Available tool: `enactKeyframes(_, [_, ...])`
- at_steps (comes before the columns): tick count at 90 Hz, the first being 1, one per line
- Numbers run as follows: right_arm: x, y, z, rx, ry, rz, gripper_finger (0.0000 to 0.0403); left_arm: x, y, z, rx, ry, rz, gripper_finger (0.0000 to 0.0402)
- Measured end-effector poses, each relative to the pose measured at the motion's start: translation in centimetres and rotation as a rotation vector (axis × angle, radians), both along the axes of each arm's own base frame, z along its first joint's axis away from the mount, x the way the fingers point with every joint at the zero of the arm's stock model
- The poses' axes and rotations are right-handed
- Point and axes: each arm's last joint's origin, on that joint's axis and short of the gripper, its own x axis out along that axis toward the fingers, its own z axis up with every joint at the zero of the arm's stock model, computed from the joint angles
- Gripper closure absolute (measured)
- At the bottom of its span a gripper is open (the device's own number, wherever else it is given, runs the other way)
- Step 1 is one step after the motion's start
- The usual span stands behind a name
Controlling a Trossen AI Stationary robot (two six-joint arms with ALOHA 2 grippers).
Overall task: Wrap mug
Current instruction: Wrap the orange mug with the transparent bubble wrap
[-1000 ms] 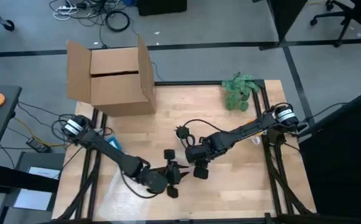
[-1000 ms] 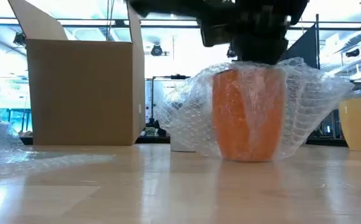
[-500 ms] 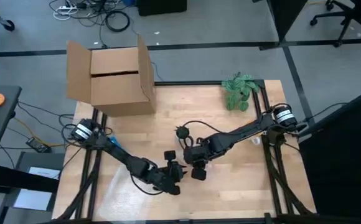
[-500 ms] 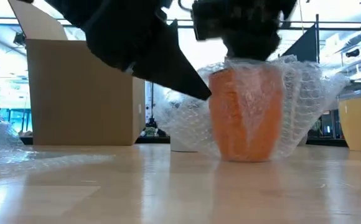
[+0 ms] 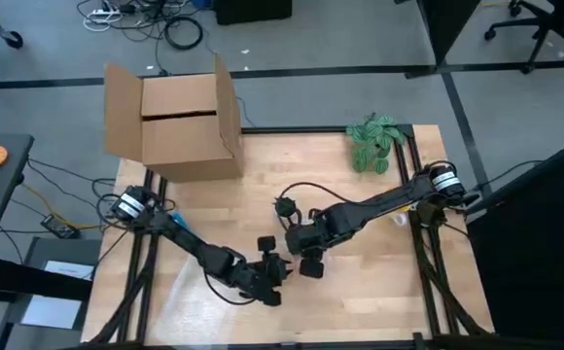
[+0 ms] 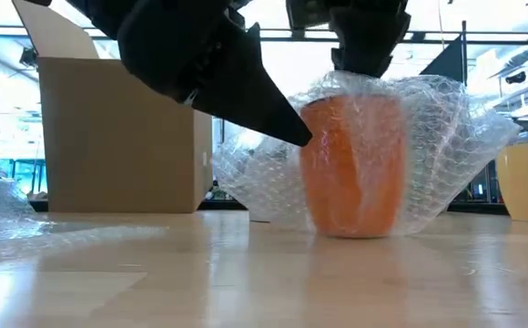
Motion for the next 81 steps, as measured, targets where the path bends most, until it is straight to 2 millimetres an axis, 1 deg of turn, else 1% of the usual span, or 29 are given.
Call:
enactKeyframes(12, [-0.2,-0.1,2.0,-0.029,0.013,-0.008,0.0321,0.0,0.0,0.0,0.0,0.0,0.0,0.0318])
enactKeyframes(20, [-0.3,0.2,3.2,-0.03,-0.004,-0.002,0.0323,0.0,-0.1,0.0,0.0,-0.001,-0.002,0.0318])
enactKeyframes(25, [-0.4,0.5,3.5,-0.031,-0.013,-0.006,0.0326,-0.1,-0.2,0.0,-0.001,-0.002,-0.005,0.0318])
enactKeyframes(31, [-0.5,0.8,3.3,-0.048,-0.016,-0.015,0.033,-0.1,-0.4,0.1,0.001,-0.003,-0.012,0.0318])
enactKeyframes(36, [-0.5,0.9,2.8,-0.051,-0.01,-0.012,0.0333,-0.1,-0.7,0.4,0.005,-0.007,-0.027,0.0318])
enactKeyframes(44, [-0.5,1.0,0.9,-0.049,-0.004,-0.024,0.0339,-0.1,-1.5,1.2,0.008,-0.023,-0.058,0.0318])
enactKeyframes(60, [-0.5,0.3,-3.1,-0.041,-0.016,-0.045,0.0351,-0.5,-3.2,4.0,0.022,-0.091,-0.13,0.0318])
enactKeyframes(66, [-0.5,-0.2,-4.2,-0.033,-0.023,-0.057,0.0355,-0.4,-3.6,4.6,0.046,-0.114,-0.139,0.0318])
enactKeyframes(73, [-0.3,-0.6,-5.1,0.002,-0.041,-0.062,0.0358,-0.1,-3.4,4.8,0.08,-0.132,-0.148,0.0318])
enactKeyframes(81, [-0.3,-0.8,-5.5,0.037,-0.042,-0.056,0.0361,0.9,-1.9,4.6,0.089,-0.126,-0.129,0.0319])
